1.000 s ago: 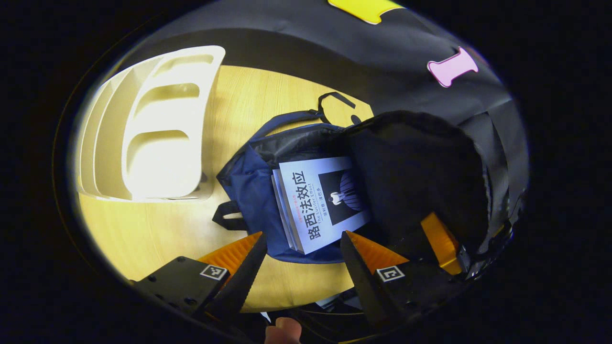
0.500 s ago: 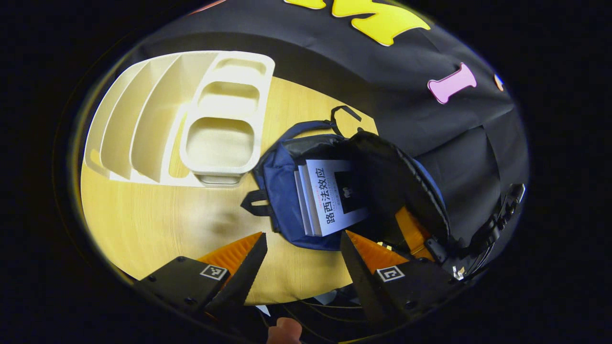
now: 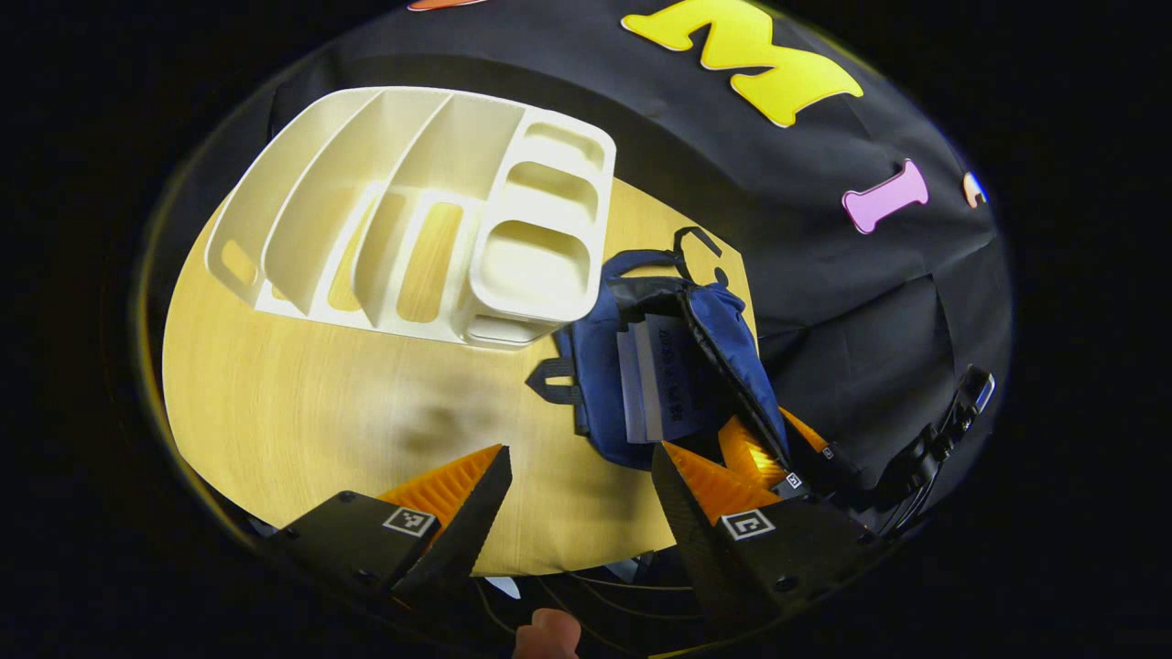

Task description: Open the schoolbag, grab two books from the bookshelf and put them into the schoolbag.

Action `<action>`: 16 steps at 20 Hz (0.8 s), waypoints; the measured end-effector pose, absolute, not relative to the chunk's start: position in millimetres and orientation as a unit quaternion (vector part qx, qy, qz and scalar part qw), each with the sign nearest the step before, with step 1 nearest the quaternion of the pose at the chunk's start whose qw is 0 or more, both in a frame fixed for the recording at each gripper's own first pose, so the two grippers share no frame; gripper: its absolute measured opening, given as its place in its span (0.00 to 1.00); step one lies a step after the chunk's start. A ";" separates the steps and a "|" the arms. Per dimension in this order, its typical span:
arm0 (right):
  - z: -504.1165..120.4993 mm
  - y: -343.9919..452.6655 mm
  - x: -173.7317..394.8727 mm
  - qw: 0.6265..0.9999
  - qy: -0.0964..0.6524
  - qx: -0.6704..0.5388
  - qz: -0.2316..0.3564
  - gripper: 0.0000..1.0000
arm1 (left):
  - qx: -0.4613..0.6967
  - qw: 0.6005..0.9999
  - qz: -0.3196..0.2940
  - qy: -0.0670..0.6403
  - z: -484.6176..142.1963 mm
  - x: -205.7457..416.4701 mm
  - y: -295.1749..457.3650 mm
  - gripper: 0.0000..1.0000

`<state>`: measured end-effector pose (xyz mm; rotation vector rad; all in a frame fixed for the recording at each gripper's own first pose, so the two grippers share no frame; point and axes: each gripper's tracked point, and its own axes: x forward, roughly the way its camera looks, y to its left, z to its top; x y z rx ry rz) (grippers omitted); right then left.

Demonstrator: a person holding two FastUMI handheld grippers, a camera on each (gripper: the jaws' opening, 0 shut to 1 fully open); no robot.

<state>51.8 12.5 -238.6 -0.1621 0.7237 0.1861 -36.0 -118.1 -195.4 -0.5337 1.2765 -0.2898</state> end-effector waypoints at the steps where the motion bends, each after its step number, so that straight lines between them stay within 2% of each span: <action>1: -238.6 21.2 50.2 0.927 0.353 -0.076 0.098 0.70 | -0.246 0.763 -0.128 0.584 -195.3 -37.2 -110.7 0.97; 2: -237.5 30.4 48.9 0.927 0.351 -0.073 0.107 0.75 | -0.248 0.765 -0.124 0.582 -195.1 -37.3 -104.3 0.97; 3: -234.4 40.1 48.8 0.928 0.347 -0.071 0.116 0.74 | -0.249 0.767 -0.120 0.580 -195.8 -36.4 -98.2 0.97; 4: -229.5 48.2 48.8 0.930 0.339 -0.071 0.123 0.81 | -0.251 0.769 -0.115 0.577 -196.0 -35.8 -92.5 0.97; 5: -224.3 55.0 50.3 0.932 0.330 -0.072 0.128 0.78 | -0.252 0.772 -0.111 0.573 -194.4 -35.2 -86.2 0.97; 6: -219.2 61.5 50.7 0.935 0.322 -0.071 0.132 0.84 | -0.252 0.776 -0.107 0.568 -193.6 -33.1 -81.0 0.97; 8: -207.4 68.4 55.1 0.941 0.305 -0.062 0.135 0.81 | -0.244 0.792 -0.100 0.550 -188.8 -25.2 -69.1 0.97; 9: -201.3 71.1 56.8 0.943 0.298 -0.058 0.135 0.87 | -0.236 0.802 -0.097 0.540 -186.8 -22.0 -62.9 0.97; 10: -195.7 72.8 58.7 0.946 0.291 -0.055 0.134 0.84 | -0.223 0.813 -0.092 0.530 -182.6 -18.2 -55.6 0.97; 11: -189.4 73.5 60.8 0.948 0.284 -0.052 0.133 0.89 | -0.208 0.827 -0.089 0.516 -176.3 -13.6 -48.7 0.97; 12: -183.7 75.1 61.8 0.950 0.278 -0.049 0.132 0.88 | -0.191 0.841 -0.086 0.499 -168.4 -7.6 -41.7 0.97; 14: -168.2 78.9 64.9 0.955 0.264 -0.037 0.131 0.92 | -0.155 0.872 -0.082 0.456 -151.8 6.2 -26.9 0.97; 16: -149.7 81.4 68.9 0.961 0.243 -0.027 0.129 0.92 | -0.124 0.902 -0.073 0.407 -124.6 21.2 -12.9 0.97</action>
